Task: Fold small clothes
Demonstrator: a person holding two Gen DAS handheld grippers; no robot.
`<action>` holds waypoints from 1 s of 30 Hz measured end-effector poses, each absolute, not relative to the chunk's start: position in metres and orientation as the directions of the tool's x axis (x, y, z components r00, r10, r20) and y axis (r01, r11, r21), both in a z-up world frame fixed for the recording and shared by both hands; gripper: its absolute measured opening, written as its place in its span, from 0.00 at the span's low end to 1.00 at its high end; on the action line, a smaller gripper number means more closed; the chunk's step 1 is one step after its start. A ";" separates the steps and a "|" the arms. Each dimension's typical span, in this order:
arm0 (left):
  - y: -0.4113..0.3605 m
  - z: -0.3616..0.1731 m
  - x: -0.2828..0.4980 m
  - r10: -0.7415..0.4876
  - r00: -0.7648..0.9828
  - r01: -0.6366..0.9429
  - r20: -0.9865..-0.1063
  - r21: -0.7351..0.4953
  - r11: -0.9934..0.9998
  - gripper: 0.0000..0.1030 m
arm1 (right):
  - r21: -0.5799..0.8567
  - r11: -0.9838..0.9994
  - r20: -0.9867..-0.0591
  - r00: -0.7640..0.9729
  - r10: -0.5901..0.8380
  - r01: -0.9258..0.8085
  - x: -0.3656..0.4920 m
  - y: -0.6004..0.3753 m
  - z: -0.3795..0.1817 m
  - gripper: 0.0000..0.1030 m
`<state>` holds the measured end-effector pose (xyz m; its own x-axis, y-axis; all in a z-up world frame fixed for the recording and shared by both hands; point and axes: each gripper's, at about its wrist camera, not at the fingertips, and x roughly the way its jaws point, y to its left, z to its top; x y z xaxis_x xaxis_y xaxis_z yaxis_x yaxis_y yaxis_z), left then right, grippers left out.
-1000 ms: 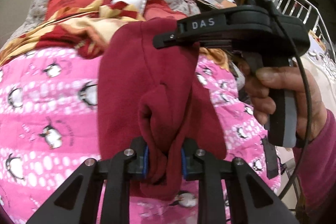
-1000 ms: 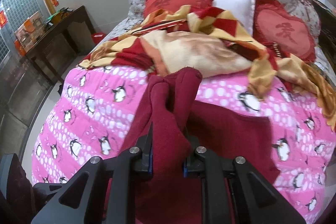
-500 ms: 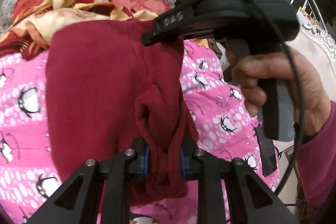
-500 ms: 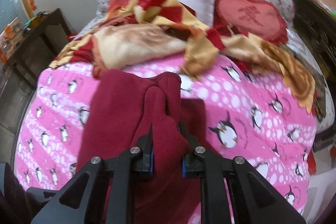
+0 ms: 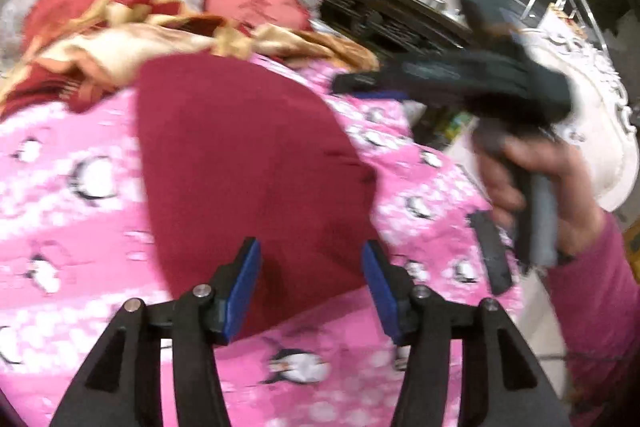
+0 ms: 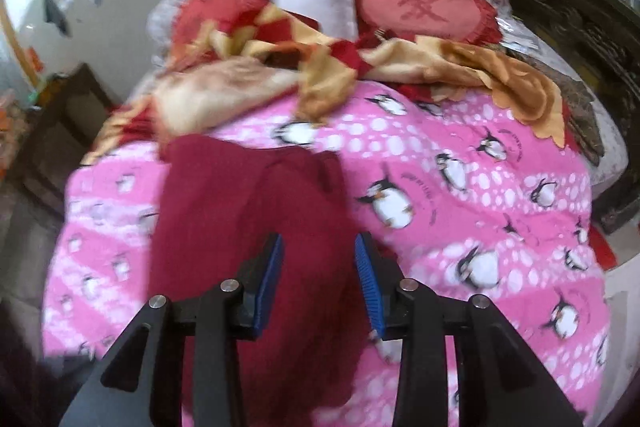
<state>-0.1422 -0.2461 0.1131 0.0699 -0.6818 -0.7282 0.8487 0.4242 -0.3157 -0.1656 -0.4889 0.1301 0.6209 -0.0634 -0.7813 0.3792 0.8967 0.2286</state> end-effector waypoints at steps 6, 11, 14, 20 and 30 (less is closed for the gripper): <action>-0.239 0.086 -0.118 -0.617 0.128 0.792 -0.776 -0.294 0.534 0.54 | 0.222 0.952 -0.783 0.620 0.046 0.209 -0.177 -0.433 0.117 0.38; -0.239 0.068 -0.119 -0.609 0.119 0.777 -0.784 -0.308 0.548 0.58 | 0.044 0.954 -0.874 0.474 -0.107 0.297 -0.186 -0.436 0.064 0.30; -0.240 0.067 -0.122 -0.602 0.127 0.780 -0.788 -0.295 0.551 0.61 | 0.088 0.941 -0.860 0.503 -0.093 0.326 -0.193 -0.444 0.055 0.30; -0.241 0.072 -0.117 -0.602 0.148 0.764 -0.785 -0.296 0.574 0.65 | 0.233 0.887 -0.800 0.597 -0.059 0.400 -0.212 -0.453 0.084 0.31; -0.242 0.070 -0.112 -0.588 0.167 0.750 -0.792 -0.285 0.597 0.68 | 0.273 0.862 -0.771 0.633 -0.069 0.426 -0.192 -0.464 0.087 0.31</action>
